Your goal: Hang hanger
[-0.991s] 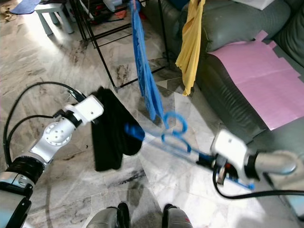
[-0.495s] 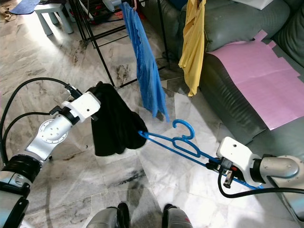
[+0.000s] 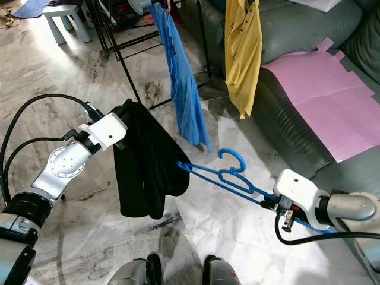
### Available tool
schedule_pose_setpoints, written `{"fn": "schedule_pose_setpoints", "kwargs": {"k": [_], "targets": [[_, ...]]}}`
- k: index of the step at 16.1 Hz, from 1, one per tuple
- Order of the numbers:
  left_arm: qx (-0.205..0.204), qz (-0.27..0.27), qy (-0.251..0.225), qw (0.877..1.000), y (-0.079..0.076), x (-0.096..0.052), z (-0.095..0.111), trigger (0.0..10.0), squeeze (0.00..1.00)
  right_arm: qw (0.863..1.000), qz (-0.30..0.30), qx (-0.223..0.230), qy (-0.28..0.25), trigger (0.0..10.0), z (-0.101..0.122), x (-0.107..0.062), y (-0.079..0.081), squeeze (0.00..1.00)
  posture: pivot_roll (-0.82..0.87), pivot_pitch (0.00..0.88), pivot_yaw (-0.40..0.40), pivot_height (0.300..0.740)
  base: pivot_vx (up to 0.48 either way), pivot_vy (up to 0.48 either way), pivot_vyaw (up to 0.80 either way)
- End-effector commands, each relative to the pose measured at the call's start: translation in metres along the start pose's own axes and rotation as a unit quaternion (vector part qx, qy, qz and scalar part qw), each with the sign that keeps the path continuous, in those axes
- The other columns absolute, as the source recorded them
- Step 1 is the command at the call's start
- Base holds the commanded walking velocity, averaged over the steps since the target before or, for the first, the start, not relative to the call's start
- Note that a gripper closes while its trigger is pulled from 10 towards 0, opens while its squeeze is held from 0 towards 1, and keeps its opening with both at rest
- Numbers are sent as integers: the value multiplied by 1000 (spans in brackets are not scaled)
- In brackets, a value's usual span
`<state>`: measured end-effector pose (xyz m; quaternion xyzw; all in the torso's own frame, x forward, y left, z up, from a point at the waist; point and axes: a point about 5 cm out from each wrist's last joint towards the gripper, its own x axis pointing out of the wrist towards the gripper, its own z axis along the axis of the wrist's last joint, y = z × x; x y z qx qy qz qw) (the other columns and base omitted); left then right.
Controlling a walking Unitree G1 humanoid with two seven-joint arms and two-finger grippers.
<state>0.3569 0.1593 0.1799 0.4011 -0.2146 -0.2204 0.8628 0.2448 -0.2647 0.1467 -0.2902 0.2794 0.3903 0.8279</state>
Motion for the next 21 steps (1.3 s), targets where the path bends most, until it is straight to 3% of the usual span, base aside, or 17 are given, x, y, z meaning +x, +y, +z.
{"fn": "schedule_pose_setpoints", "kwargs": {"k": [1,3,7,9,16,21], "targets": [[13,4,8,1000,4,-5,-5,10000,0,1000,5,-6,-8,10000,5,-4,-2,0,-122,211,59,740,0,0,0],[17,9,20,1000,6,-5,-7,10000,0,1000,-3,-15,12,10000,-1,-9,-6,0,-121,210,59,740,0,0,0],[27,18,65,997,5,-6,-18,10000,0,998,-4,28,-51,10000,9,-7,-6,0,-119,204,55,740,0,0,0],[26,19,60,998,4,-6,-16,10000,0,999,-31,5,-16,10000,-2,-4,-11,0,-119,203,54,740,0,0,0],[18,13,-2,1000,5,1,3,10000,0,999,-28,26,-21,10000,-15,22,-5,0,-112,211,54,740,0,0,0],[21,-1,-46,999,5,6,20,10000,0,998,-50,26,-32,10000,-15,34,-14,0,-104,215,54,740,0,0,0]]}}
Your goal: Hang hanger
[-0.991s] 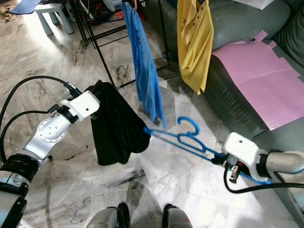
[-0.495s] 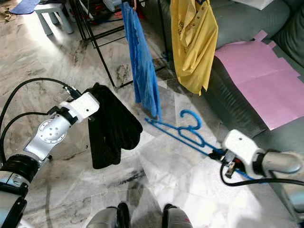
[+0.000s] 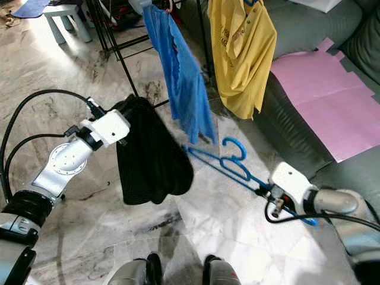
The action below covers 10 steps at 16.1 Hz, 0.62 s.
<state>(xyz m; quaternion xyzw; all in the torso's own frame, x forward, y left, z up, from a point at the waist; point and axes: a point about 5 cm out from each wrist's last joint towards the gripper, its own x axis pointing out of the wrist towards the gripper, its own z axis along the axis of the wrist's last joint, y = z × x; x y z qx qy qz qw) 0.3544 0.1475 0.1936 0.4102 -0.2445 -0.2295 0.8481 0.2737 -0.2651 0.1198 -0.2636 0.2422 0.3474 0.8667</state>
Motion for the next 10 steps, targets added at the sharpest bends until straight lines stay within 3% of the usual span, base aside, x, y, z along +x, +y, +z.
{"fn": "schedule_pose_setpoints", "kwargs": {"k": [1,4,10], "targets": [[-2,-3,-19,1000,0,-1,6,10000,0,1000,4,-1,2,10000,-3,5,3,0,-104,216,54,740,0,0,0],[-5,-4,-20,1000,-1,-1,7,10000,0,1000,9,-7,0,10000,-2,8,5,0,-98,217,53,740,0,0,0],[-6,-5,1,1000,0,-3,0,10000,0,999,24,-22,5,10000,1,-15,4,0,-111,219,52,740,0,0,0]]}}
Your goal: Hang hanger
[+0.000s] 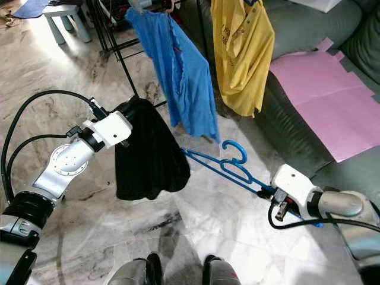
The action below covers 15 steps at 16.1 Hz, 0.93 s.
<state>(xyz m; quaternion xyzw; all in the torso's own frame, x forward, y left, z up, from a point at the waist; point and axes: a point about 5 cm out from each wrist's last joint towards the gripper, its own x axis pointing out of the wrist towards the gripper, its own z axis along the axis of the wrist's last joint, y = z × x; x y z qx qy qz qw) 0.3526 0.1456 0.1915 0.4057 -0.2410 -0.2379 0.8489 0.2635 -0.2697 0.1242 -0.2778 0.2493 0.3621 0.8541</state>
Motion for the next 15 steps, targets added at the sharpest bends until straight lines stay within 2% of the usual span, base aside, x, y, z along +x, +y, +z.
{"fn": "schedule_pose_setpoints", "kwargs": {"k": [1,4,8,12,15], "targets": [[0,2,0,1000,3,-1,0,10000,0,1000,8,-5,-6,10000,4,-3,1,0,-117,219,54,740,0,0,0],[-3,3,-11,1000,3,2,5,10000,0,1000,15,1,-12,10000,5,5,3,0,-110,219,53,740,0,0,0],[-1,3,-6,1000,4,-1,3,10000,0,999,27,2,-26,10000,14,17,5,0,-94,217,49,740,0,0,0],[1,2,17,1000,2,-5,-5,10000,0,999,26,-3,-24,10000,16,6,2,0,-96,217,47,740,0,0,0],[4,0,26,1000,1,-2,-7,10000,0,999,44,-7,-20,10000,18,7,8,0,-108,216,50,740,0,0,0]]}}
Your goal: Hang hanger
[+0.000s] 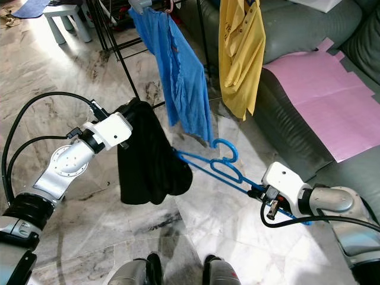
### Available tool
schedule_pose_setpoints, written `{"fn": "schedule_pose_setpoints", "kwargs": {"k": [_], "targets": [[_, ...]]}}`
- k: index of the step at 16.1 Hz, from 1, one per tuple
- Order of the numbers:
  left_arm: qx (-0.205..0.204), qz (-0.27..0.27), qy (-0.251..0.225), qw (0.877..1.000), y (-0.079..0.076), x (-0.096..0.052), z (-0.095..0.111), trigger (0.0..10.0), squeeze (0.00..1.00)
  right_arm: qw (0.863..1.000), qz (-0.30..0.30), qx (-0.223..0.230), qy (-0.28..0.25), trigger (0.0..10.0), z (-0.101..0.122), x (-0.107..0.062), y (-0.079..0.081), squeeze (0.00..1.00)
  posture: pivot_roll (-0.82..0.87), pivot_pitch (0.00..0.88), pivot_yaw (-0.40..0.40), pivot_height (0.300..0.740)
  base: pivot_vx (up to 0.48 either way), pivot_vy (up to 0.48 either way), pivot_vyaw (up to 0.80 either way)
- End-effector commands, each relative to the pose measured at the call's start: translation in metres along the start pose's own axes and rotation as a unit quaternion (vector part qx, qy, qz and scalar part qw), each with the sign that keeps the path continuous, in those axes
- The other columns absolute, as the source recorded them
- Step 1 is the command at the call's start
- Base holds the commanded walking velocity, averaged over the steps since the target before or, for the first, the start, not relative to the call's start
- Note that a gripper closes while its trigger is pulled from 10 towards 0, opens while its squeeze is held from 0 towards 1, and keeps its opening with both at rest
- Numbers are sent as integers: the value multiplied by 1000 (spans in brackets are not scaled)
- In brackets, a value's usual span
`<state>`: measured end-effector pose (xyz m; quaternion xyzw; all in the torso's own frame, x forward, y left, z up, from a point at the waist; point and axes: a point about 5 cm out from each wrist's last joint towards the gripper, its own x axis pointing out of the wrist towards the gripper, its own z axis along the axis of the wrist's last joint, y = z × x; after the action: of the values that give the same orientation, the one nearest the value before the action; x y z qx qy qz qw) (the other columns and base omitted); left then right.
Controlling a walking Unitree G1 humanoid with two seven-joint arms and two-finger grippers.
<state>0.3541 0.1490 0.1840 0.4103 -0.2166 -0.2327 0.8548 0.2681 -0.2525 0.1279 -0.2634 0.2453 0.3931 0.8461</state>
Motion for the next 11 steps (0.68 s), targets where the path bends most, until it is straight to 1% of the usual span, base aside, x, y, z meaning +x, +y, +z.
{"fn": "schedule_pose_setpoints", "kwargs": {"k": [1,2,3,5,6,7,11], "targets": [[7,6,3,1000,5,0,-1,10000,0,1000,14,-7,-9,10000,6,-2,3,0,-110,217,51,740,0,0,0],[8,7,3,1000,6,0,-1,10000,0,1000,15,-4,-11,10000,6,-2,4,0,-109,217,51,740,0,0,0],[12,11,12,1000,7,-1,-3,10000,0,1000,28,-10,-3,10000,5,-2,7,0,-109,217,51,740,0,0,0],[13,13,11,1000,9,-1,-3,10000,0,1000,30,-6,-3,10000,5,-1,7,0,-104,214,49,740,0,0,0],[13,14,21,1000,10,-2,-6,10000,0,999,36,-9,-5,10000,8,-1,8,0,-104,214,49,740,0,0,0],[12,13,25,1000,9,-3,-9,10000,0,999,41,-10,-7,10000,13,-1,8,0,-105,213,49,740,0,0,0],[9,11,35,999,6,-5,-13,10000,0,999,49,-15,0,10000,13,-3,10,0,-109,210,48,740,0,0,0]]}}
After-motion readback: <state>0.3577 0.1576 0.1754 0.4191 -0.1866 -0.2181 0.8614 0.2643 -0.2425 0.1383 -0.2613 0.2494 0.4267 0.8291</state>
